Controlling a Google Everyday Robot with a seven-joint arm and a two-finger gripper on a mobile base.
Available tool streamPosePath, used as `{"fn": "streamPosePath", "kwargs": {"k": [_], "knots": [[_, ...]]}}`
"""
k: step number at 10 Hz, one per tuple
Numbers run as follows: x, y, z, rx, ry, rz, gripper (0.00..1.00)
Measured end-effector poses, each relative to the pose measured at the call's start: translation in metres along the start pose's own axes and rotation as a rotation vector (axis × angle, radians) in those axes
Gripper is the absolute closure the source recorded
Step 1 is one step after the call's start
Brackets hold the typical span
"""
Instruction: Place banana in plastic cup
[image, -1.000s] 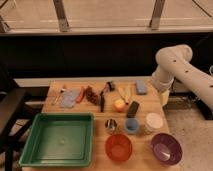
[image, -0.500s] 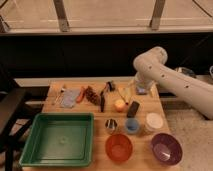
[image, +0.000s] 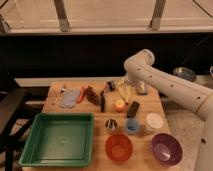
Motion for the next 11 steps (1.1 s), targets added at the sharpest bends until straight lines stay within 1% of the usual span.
{"fn": "streamPosePath", "kwargs": {"k": [3, 4, 5, 7, 9, 11], "knots": [[0.000, 0.000, 0.001, -0.003, 0.001, -0.002, 0.20], [0.000, 0.000, 0.001, -0.003, 0.008, -0.007, 0.20], [0.001, -0.004, 0.005, -0.001, 0.022, -0.029, 0.20], [0.001, -0.018, 0.023, -0.001, 0.060, -0.090, 0.20], [0.004, -0.021, 0.036, -0.010, 0.089, -0.132, 0.20], [0.006, -0.026, 0.053, -0.005, 0.089, -0.164, 0.20]]}}
